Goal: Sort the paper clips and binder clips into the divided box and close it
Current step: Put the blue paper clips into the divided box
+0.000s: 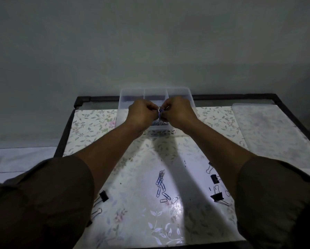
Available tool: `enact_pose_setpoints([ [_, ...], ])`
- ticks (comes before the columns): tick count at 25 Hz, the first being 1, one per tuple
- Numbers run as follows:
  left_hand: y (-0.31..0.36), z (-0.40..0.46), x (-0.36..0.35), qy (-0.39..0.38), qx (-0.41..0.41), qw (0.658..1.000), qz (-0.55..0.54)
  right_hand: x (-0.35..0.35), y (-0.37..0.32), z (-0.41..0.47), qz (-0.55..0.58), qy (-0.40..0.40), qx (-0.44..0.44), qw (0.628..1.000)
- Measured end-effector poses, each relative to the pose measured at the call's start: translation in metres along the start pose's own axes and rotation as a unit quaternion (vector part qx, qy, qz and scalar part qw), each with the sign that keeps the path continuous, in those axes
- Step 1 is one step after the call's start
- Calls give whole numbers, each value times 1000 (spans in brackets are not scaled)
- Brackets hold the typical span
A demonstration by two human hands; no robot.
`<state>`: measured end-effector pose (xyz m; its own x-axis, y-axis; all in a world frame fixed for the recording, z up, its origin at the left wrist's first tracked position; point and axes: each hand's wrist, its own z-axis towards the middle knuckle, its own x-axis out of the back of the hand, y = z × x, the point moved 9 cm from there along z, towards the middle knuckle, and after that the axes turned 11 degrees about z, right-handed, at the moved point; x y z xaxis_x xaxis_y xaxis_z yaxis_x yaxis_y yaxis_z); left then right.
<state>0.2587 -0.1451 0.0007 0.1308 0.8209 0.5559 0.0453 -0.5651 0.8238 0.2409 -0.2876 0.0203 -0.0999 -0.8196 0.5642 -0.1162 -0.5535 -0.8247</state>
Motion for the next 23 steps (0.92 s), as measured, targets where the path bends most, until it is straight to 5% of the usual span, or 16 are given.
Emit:
enact_pose_setpoints([
  [9, 8, -76, 19, -5, -96, 982, 163, 11, 1, -55, -113, 13, 85, 990],
  [12, -25, -129, -11, -144, -87, 939, 301, -19, 37, -109, -162, -153, 42, 974],
  [15, -65, -177, -43, -264, -45, 882, 388, -55, 68, -152, -246, -297, 66, 920],
  [19, -72, -187, -53, -202, -69, 893, 396, -62, 60, -166, -277, -296, 140, 904],
  [23, -64, -179, -62, -181, -126, 907, 358, -58, 61, -177, -242, -330, 108, 906],
])
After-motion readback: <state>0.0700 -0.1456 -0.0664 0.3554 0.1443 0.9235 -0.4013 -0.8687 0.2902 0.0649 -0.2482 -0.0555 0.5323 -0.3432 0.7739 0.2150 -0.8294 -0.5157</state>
